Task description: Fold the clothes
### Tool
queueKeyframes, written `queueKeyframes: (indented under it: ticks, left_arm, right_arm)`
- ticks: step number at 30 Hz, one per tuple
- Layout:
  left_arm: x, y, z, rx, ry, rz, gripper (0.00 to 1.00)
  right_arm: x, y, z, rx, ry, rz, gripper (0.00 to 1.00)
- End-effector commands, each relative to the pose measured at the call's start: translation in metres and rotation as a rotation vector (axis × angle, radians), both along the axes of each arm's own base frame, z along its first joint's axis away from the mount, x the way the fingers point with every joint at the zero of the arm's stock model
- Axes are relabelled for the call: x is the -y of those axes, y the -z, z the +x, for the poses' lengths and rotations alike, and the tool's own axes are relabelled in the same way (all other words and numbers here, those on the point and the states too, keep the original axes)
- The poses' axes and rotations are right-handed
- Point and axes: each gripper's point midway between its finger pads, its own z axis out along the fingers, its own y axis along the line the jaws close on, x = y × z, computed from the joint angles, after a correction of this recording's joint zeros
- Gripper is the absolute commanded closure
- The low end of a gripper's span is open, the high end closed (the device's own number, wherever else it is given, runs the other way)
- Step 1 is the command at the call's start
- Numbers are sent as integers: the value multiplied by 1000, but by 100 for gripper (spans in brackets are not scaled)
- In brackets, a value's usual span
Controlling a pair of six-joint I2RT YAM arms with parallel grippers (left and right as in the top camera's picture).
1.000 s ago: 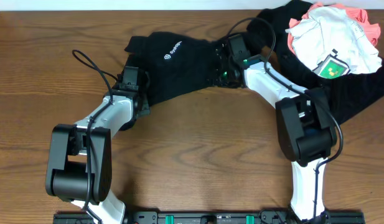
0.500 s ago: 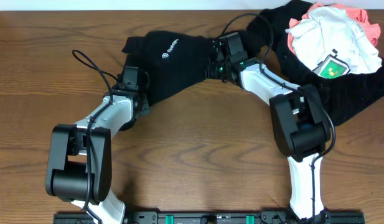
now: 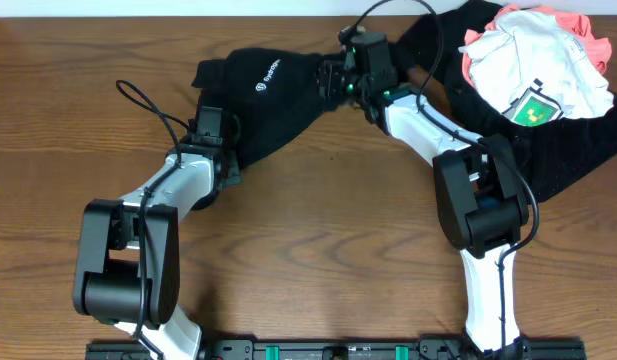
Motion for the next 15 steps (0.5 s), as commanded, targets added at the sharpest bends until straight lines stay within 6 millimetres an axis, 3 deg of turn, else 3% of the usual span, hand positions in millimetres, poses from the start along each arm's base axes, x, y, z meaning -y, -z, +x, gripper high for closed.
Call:
queueKeyframes:
  ticks: [1,8,15]
  left_arm:
    - [-4,18,-21,-75,-15,-7,94]
    - [-4,18,-21,-75,-15,-7,94]
    - [-4,18,-22,-78,-15,-7,94]
  right_arm:
    - [1,-13,9,65,-9,-32,32]
    - [12,-10,1,-14,-69,-75,30]
    - [24,-22,-20,-111,-142,-199,30]
